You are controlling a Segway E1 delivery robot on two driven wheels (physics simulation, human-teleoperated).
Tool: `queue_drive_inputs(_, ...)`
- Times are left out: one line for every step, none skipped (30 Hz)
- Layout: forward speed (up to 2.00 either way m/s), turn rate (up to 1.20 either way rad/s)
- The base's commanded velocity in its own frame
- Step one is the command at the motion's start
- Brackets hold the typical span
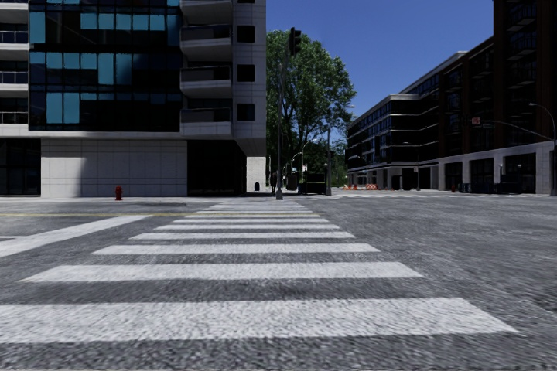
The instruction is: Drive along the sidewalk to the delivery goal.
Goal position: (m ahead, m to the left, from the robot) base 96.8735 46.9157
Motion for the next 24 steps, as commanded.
queue_drive_inputs(2.0,0.26)
queue_drive_inputs(2.0,0.26)
queue_drive_inputs(2.0,0.27)
queue_drive_inputs(2.0,0.28)
queue_drive_inputs(2.0,0.28)
queue_drive_inputs(2.0,0.35)
queue_drive_inputs(2.0,0.45)
queue_drive_inputs(2.0,0.47)
queue_drive_inputs(2.0,0.47)
queue_drive_inputs(2.0,0.47)
queue_drive_inputs(2.0,0.48)
queue_drive_inputs(2.0,0.48)
queue_drive_inputs(2.0,0.48)
queue_drive_inputs(2.0,0.48)
queue_drive_inputs(2.0,0.48)
queue_drive_inputs(2.0,0.48)
queue_drive_inputs(2.0,0.48)
queue_drive_inputs(2.0,0.48)
queue_drive_inputs(2.0,0.48)
queue_drive_inputs(2.0,0.39)
queue_drive_inputs(2.0,0.39)
queue_drive_inputs(2.0,0.18)
queue_drive_inputs(2.0,0.02)
queue_drive_inputs(2.0,0.0)
